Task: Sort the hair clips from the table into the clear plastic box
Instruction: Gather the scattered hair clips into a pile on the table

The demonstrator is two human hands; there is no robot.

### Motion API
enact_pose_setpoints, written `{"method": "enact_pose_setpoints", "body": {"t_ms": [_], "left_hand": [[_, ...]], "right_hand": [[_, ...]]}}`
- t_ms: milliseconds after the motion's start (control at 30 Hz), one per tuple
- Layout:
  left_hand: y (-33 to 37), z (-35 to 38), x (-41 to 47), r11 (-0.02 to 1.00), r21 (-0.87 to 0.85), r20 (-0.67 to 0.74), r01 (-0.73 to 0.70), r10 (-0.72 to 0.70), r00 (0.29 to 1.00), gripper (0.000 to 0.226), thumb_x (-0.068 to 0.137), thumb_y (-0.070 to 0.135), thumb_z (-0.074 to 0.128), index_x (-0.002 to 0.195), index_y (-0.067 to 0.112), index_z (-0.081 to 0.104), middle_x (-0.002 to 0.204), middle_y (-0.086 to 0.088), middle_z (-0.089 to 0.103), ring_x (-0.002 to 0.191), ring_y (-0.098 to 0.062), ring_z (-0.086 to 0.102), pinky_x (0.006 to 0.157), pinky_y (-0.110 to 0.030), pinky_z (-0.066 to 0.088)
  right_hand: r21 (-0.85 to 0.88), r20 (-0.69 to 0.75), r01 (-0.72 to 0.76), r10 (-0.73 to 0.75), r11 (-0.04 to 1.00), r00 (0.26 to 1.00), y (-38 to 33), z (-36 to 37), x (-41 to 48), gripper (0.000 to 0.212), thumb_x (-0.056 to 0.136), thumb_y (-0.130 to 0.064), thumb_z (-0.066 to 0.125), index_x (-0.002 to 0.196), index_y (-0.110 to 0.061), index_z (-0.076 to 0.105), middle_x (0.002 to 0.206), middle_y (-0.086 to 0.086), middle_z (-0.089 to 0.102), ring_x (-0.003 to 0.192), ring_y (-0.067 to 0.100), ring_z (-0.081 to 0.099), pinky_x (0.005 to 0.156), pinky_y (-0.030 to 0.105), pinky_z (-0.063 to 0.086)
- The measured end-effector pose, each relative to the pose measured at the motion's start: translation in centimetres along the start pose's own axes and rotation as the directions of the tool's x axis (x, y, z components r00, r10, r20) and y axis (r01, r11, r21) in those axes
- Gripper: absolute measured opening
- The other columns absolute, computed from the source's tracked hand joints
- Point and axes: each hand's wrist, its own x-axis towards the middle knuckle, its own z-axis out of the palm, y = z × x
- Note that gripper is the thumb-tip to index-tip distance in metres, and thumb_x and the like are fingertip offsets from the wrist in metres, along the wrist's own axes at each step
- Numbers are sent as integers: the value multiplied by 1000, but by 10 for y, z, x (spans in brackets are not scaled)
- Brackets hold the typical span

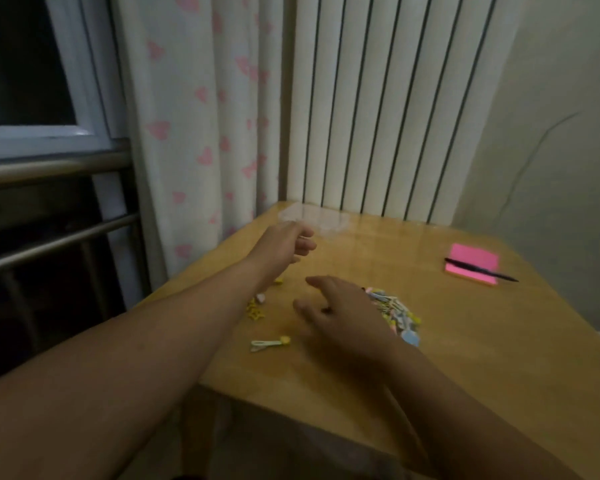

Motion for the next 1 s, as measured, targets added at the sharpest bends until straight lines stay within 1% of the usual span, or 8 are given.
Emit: {"method": "enact_pose_setpoints", "body": {"t_ms": [67,167,267,367,533,767,867,1000], "left_hand": [[-17,-25,-10,980,178,-48,-88,98,994,36,103,33,47,111,8,71,107,-11,75,98,-20,66,85,-35,48],[-47,-52,-19,943,321,-117,-84,127,985,35,106,37,47,105,9,68,107,-9,68,104,-24,63,94,-37,46],[-64,-65,-22,939,345,-186,3,65,980,30,111,33,45,115,13,67,119,-9,68,113,-26,61,93,-35,42],[-74,-66,-18,879,474,-109,47,5,994,37,113,32,39,137,14,61,142,-9,63,131,-26,57,99,-28,38],[-79,-40,5,761,648,53,15,-64,997,45,112,44,35,139,19,60,149,-5,57,135,-28,55,113,-36,42],[-63,32,-8,826,553,209,-114,-5,978,41,113,39,35,119,13,67,124,-9,69,116,-29,62,103,-44,48],[-54,46,-16,891,435,247,-133,24,969,45,113,41,31,134,21,66,131,4,64,122,-19,59,104,-39,48],[-55,21,-17,885,460,74,-70,41,996,41,114,25,33,147,18,56,152,0,53,138,-20,49,104,-32,42]], "right_hand": [[2,112,171,-170,985,979,-24,11,-5,67,90,-73,56,142,-32,57,145,-8,57,132,13,51,115,38,39],[-1,182,276,-272,961,945,-40,31,-5,41,90,-64,63,118,-34,66,124,-8,62,117,14,56,104,38,45],[-105,93,176,-167,979,982,-27,34,2,26,97,-53,58,105,-29,66,107,-5,62,107,20,57,94,39,46],[-232,-25,16,-22,973,999,3,27,2,23,97,-51,56,101,-30,63,105,-5,58,107,21,55,92,37,44],[-268,-97,-140,118,953,988,36,13,-3,43,94,-65,52,123,-35,63,123,-12,58,120,16,53,108,35,37],[-278,-69,-190,178,942,982,45,10,-8,54,96,-66,42,139,-36,57,149,-13,54,142,11,44,123,43,27],[-159,-207,-219,185,963,961,46,-5,-5,40,100,-54,51,131,-32,64,133,-11,64,124,13,58,112,39,40],[86,-276,-398,406,913,871,76,-39,-6,39,106,-50,49,128,-23,67,131,-2,68,117,19,63,95,38,49]]}}
